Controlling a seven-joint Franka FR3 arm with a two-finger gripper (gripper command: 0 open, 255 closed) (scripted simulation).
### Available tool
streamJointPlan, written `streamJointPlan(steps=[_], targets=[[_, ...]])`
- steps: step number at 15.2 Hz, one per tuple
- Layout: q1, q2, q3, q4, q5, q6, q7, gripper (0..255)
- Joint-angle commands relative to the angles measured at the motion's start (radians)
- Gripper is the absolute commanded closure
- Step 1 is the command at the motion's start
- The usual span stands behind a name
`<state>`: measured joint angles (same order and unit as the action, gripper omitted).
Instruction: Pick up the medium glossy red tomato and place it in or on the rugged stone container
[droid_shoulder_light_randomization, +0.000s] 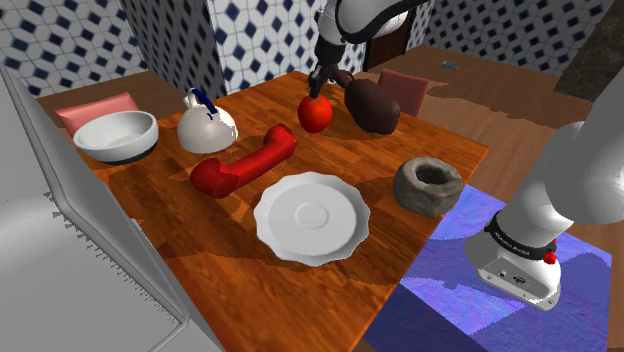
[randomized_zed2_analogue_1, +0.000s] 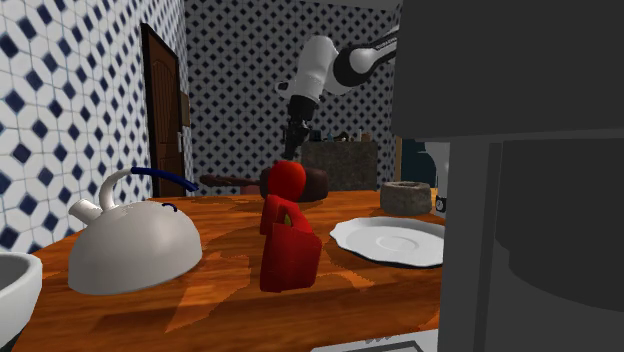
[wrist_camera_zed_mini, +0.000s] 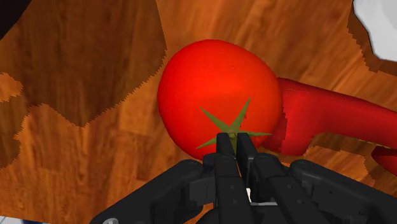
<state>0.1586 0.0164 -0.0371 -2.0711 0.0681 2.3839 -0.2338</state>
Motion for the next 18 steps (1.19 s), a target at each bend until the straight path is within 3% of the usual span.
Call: streamJointPlan(steps=[1, 18], targets=[[0.000, -0.009, 0.000, 0.019, -0.002, -0.029, 0.002, 255], [-0.001, -0.054, -0.001, 0.197, -0.014, -0.251, 0.018, 255]])
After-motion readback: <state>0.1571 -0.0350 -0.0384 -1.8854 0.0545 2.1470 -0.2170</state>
